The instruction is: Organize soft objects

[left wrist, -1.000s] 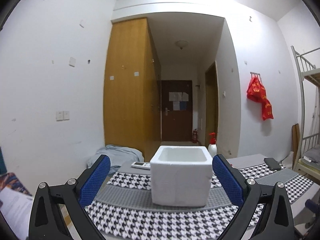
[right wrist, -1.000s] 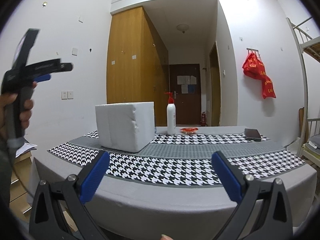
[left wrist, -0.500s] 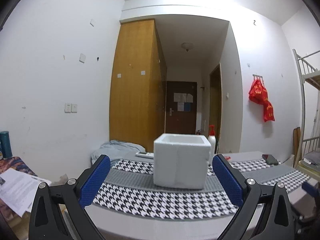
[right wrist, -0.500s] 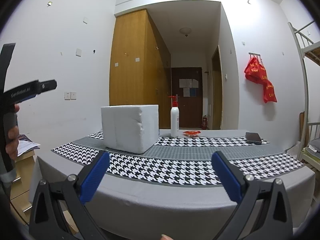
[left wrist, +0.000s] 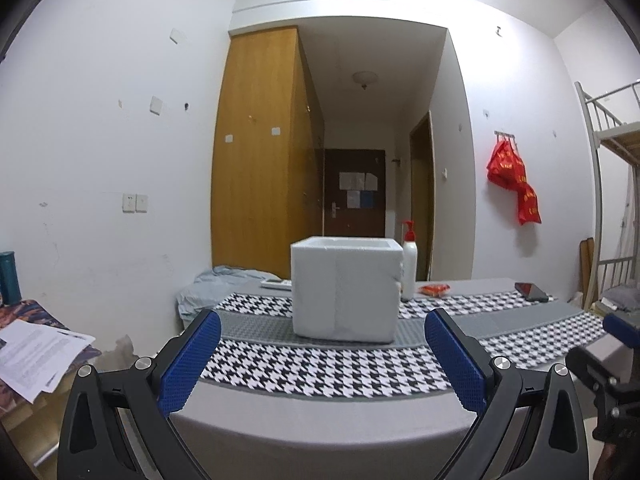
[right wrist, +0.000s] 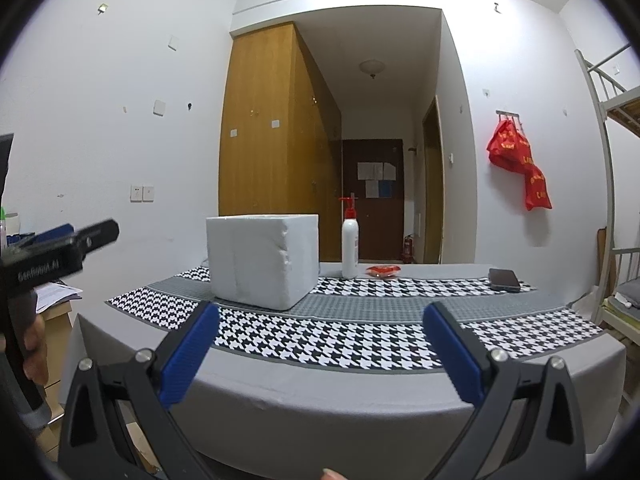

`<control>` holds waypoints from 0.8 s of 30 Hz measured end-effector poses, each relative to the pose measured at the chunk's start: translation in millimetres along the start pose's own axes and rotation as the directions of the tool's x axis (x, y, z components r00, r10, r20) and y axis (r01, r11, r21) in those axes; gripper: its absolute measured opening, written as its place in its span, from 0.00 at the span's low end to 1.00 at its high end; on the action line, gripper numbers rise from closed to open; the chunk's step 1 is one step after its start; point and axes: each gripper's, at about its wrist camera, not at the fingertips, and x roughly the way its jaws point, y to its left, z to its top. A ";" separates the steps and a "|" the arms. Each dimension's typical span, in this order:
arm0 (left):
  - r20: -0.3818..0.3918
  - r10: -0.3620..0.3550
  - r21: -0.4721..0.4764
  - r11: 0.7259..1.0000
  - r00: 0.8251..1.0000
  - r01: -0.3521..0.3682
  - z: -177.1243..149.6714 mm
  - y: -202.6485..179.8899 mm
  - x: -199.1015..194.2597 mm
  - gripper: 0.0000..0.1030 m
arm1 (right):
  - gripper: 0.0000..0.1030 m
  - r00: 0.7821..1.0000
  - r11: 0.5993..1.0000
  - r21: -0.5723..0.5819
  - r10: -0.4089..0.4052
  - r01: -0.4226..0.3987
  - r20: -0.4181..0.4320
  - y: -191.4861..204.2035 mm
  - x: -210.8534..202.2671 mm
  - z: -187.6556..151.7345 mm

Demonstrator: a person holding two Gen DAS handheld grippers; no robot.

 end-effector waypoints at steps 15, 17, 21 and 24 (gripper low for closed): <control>-0.029 -0.006 0.021 1.000 1.000 0.006 -35.8 -15.2 -3.9 0.99 | 1.00 1.000 1.000 -0.003 -0.005 0.005 0.007 4.0 -7.2 -3.7; -0.021 0.000 0.022 1.000 1.000 0.000 -40.5 -17.4 -4.9 0.99 | 1.00 1.000 1.000 -0.006 -0.009 0.009 0.008 4.9 -8.3 -4.2; -0.044 0.008 0.033 0.999 0.999 -0.007 -46.9 -22.0 -2.3 0.99 | 1.00 1.000 1.000 -0.009 -0.017 0.017 0.014 5.7 -10.6 -3.3; -0.052 0.014 0.031 0.999 0.999 -0.012 -48.1 -22.0 -1.7 0.99 | 1.00 1.000 1.000 -0.002 -0.015 0.015 0.014 6.1 -10.6 -3.4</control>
